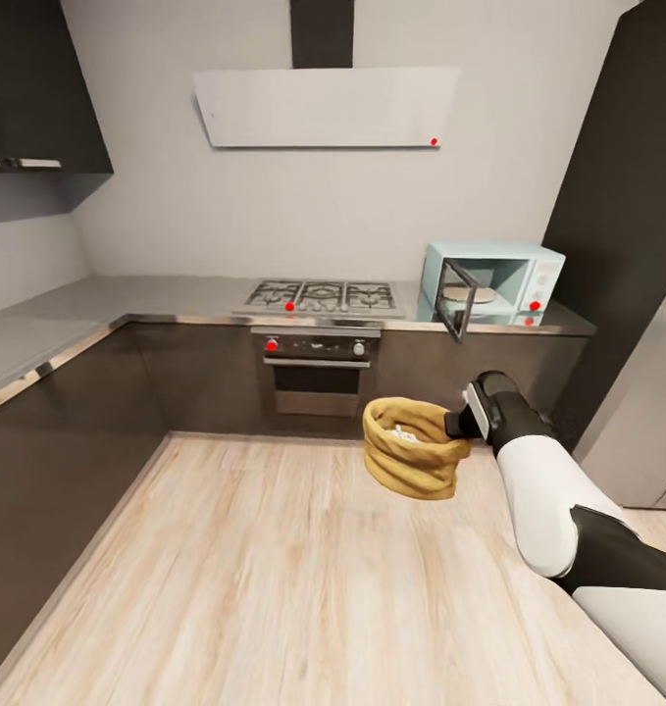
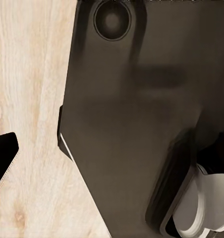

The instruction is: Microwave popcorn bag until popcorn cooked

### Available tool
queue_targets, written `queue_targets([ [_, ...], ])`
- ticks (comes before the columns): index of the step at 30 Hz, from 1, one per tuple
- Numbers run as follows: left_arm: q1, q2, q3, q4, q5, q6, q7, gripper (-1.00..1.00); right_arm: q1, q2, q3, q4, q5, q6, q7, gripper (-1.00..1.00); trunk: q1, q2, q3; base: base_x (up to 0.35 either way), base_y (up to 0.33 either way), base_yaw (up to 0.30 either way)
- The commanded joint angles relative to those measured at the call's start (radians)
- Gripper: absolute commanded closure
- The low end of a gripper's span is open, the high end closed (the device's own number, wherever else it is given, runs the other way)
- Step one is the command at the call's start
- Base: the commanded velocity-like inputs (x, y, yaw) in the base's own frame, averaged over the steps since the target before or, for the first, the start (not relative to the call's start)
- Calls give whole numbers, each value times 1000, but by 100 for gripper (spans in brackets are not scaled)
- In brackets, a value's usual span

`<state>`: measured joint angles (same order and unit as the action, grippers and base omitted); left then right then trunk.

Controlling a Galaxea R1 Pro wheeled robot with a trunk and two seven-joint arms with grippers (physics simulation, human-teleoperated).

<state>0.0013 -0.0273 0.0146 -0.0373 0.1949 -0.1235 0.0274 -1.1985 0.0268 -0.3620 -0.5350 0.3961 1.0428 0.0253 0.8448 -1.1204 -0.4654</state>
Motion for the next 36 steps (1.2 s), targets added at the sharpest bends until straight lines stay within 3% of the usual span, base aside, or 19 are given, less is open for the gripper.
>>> queue_targets([
  [1, 0, 0, 1, -1, 5, -2, 2, -100, -1, 1, -8, -1, 6, 2, 3, 100, 0, -1, 0, 0, 0, -268],
  [27, 0, -2, 2, -1, 6, -1, 2, -100, -1, 1, -8, -3, 6, -3, 1, 100, 0, -1, 16, 0, 0, -271],
  [36, 0, -3, 3, -1, 6, -1, 2, -100, -1, 1, -6, -4, 6, -2, 5, 100, 0, -1, 17, 0, 0, -45],
])
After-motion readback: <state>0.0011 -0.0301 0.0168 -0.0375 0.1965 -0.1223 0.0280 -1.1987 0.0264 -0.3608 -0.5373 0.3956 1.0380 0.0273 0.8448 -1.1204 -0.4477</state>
